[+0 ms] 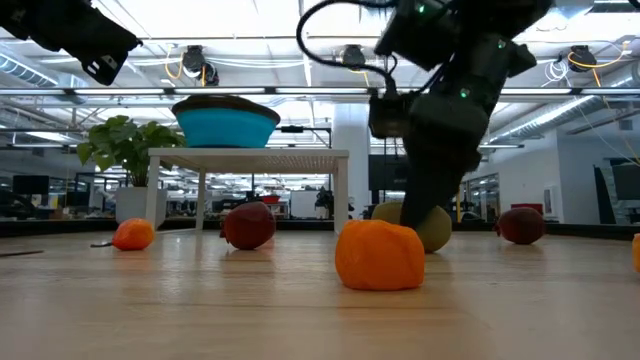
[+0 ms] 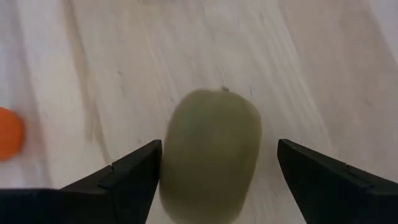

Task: Pick & Place Fruit
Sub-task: Put the top kiwi into the blue strainer bowl on the shelf

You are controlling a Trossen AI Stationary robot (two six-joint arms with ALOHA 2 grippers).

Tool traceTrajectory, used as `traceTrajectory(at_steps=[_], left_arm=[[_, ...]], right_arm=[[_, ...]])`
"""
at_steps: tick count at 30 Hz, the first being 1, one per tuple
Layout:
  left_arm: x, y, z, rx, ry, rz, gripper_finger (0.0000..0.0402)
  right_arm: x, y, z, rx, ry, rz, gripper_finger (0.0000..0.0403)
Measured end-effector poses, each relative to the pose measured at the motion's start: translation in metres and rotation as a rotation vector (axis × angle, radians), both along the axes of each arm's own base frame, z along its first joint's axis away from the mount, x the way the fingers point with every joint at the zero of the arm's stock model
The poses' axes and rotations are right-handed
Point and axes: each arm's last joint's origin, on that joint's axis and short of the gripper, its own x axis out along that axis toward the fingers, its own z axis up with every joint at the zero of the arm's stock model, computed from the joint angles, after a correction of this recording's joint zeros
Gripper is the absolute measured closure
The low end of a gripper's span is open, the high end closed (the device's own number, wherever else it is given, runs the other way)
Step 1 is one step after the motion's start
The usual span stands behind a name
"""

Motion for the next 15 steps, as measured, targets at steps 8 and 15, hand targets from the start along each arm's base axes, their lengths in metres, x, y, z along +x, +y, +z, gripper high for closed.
traceTrajectory(at_steps=[8, 15], left_arm=[[0.0, 0.0, 0.0, 0.0, 0.0, 0.0, 0.0398], [0.0, 0.0, -0.0001, -0.002, 0.001, 0.001, 0.0381]], right_arm=[[0.0019, 0.0006, -0.012, -0.005, 0.04, 0.0, 0.0096], [0.0015, 0.0005, -0.0124, -0.007, 0.045, 0.003, 0.0139]])
